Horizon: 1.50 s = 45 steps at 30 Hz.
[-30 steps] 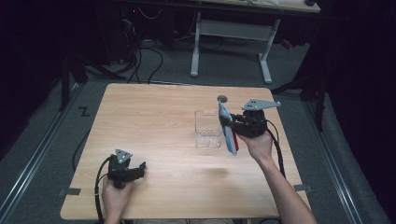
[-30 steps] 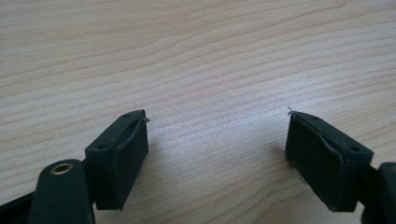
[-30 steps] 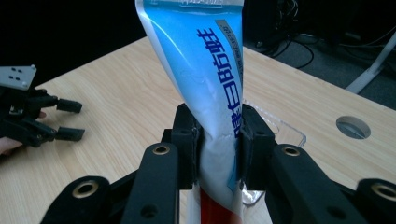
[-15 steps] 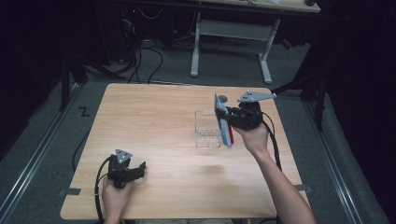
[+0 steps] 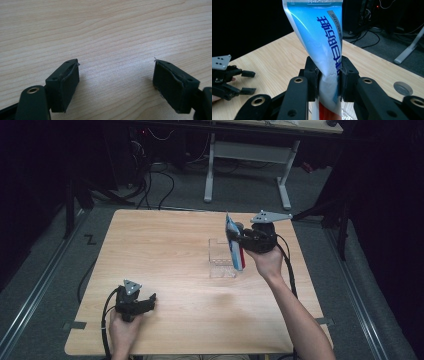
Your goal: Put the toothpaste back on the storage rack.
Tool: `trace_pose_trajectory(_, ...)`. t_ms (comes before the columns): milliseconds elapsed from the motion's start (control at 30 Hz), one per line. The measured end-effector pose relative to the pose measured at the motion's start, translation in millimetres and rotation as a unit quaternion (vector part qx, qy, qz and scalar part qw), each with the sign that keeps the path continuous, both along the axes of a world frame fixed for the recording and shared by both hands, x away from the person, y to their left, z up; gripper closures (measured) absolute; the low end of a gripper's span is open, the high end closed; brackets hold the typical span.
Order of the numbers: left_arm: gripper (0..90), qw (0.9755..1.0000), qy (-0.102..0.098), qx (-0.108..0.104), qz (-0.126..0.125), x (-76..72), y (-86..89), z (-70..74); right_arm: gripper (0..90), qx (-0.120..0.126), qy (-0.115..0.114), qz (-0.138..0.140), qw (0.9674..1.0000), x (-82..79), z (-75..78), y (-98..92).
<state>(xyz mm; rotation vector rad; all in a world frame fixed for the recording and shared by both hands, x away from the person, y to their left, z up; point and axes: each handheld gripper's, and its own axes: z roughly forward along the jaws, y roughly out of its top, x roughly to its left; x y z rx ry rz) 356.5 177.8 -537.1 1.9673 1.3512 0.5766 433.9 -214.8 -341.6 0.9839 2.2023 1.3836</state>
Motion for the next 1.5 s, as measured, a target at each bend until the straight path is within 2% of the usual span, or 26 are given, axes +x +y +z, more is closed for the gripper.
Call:
trace_pose_trajectory(133,21.5,1.0000,0.000,0.000,0.000,0.0,0.0,0.0,72.3,0.002,-0.009,-0.004,0.9999,1.6,2.9,2.1)
trace_pose_trajectory(533,21.5,1.0000,0.000,0.000,0.000,0.0,0.0,0.0,72.2,0.009,-0.009,-0.010,0.9999,14.2,9.0,9.1)
trace_pose_trajectory(800,21.4,1.0000,0.000,0.000,0.000,-0.1,0.0,0.0,72.1,0.006,-0.005,-0.024,0.9997,26.9,3.3,12.8)
trace_pose_trajectory(933,21.4,1.0000,0.000,0.000,0.000,-0.1,0.1,0.0,72.0,0.012,-0.012,-0.036,0.9992,30.6,-0.6,12.8)
trace_pose_trajectory(1300,21.4,1.0000,0.000,0.000,0.000,-0.1,0.1,0.0,71.9,0.003,0.003,-0.055,0.9985,40.4,-12.1,11.1)
trace_pose_trajectory(1500,21.4,1.0000,0.000,0.001,-0.001,-0.5,-0.1,0.0,71.8,-0.001,0.006,-0.056,0.9984,43.3,-17.5,10.7)
